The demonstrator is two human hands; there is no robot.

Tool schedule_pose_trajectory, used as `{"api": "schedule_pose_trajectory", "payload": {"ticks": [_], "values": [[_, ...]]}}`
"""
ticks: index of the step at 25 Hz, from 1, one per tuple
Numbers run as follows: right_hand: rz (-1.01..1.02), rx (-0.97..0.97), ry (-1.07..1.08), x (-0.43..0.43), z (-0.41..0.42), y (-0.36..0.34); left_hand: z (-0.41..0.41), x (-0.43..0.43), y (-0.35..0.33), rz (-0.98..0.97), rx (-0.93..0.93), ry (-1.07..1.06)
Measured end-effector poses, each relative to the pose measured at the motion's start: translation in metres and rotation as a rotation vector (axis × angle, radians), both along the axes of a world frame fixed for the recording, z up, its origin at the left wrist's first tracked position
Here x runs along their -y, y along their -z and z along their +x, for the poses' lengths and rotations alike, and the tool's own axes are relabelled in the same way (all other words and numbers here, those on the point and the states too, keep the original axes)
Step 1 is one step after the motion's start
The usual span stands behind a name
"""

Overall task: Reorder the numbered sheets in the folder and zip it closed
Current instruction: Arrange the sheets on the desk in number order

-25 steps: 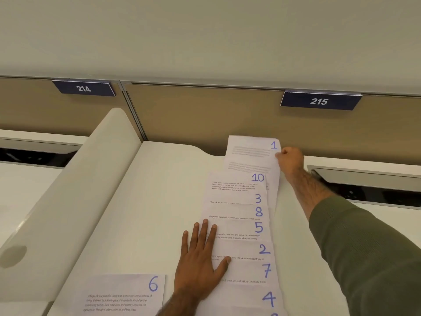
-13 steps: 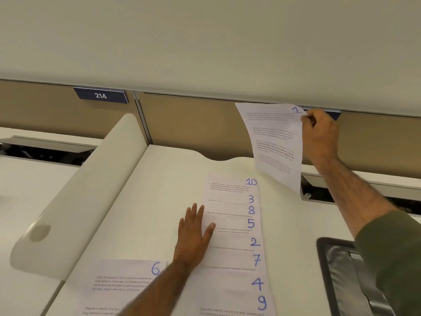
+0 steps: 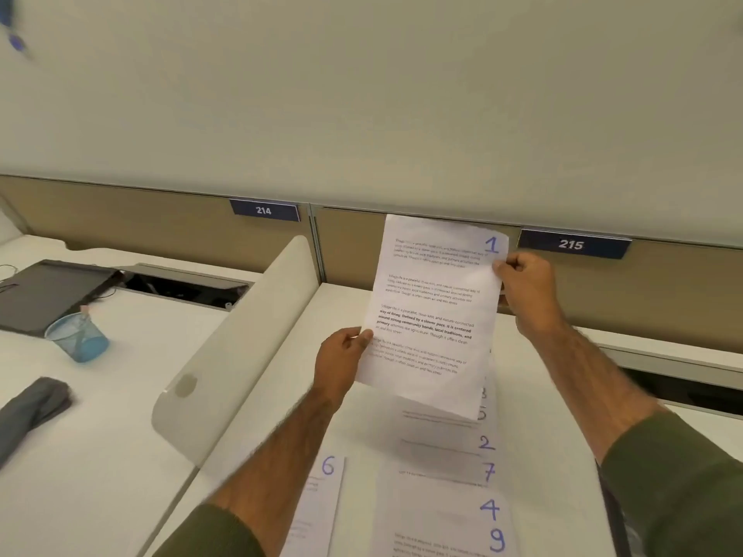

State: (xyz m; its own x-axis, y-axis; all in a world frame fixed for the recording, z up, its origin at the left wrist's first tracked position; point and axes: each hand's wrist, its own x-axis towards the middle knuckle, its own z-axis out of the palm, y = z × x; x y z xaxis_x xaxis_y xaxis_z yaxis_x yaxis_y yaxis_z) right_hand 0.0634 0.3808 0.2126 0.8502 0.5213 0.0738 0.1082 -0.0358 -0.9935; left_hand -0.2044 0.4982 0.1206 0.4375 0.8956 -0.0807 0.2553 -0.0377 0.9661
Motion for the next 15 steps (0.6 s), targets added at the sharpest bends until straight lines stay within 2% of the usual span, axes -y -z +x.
{"api": "schedule_pose_trajectory", "payload": {"ticks": [7, 12, 15], "values": [[-0.032, -0.209, -0.023, -0.068, -0.058, 0.048, -0.032, -0.058, 0.012, -0.066, -0.007, -0.126], [-0.234, -0.358, -0.051, -0.101, -0.124, 0.138, -0.046, -0.123, 0.043, -0.164, -0.03, -0.195], [-0.347, -0.318, -0.015, -0.12, -0.157, 0.18, -0.048, -0.155, 0.06, -0.173, -0.093, -0.197]]}}
